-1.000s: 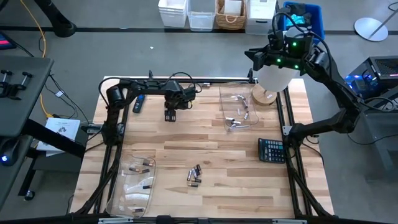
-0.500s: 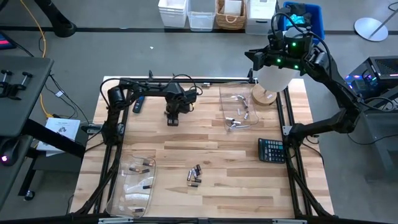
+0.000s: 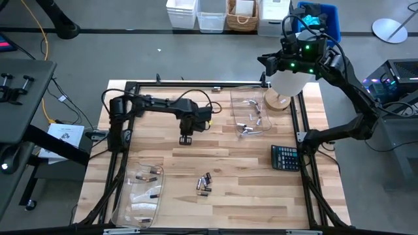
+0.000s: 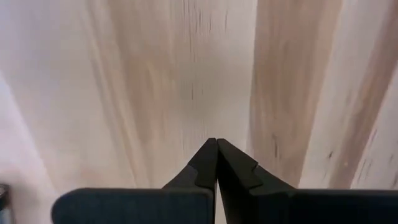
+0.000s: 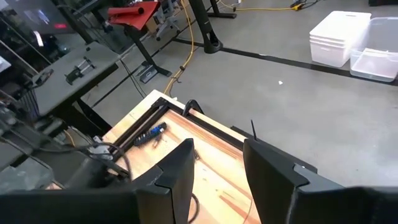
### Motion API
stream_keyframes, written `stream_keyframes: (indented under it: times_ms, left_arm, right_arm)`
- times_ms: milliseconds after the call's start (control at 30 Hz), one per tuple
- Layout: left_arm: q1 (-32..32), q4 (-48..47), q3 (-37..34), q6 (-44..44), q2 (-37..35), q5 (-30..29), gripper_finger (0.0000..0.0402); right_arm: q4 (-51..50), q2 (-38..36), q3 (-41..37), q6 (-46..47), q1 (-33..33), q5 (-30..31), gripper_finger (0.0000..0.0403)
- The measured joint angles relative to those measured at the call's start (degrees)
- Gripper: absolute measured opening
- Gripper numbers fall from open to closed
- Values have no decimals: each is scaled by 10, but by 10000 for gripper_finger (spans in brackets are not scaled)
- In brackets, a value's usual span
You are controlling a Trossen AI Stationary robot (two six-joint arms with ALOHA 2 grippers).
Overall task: Sort batteries
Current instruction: Put the brown battery into the left transparent bin, then put the silver battery into the right transparent bin
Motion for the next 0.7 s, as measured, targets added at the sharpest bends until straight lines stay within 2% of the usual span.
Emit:
stream_keyframes:
  times_ms: [200, 333, 400, 567, 700]
  left_arm:
    - [-2, 5, 0, -23, -40, -12, 1]
    - [21, 5, 0, -31, -65, -116, 1]
    - [48, 8, 0, -26, -75, -158, 1]
    - [162, 7, 1, -49, -53, -148, 3]
    - [221, -13, 5, -74, -33, -141, 32]
  right_arm:
    - [-5, 0, 0, -7, 0, 0, 134]
    - [-4, 0, 0, -8, 0, 0, 134]
    - [-4, 0, 0, -6, 0, 0, 134]
    - [-4, 0, 0, -1, 0, 0, 134]
    - [-4, 0, 0, 4, 0, 0, 134]
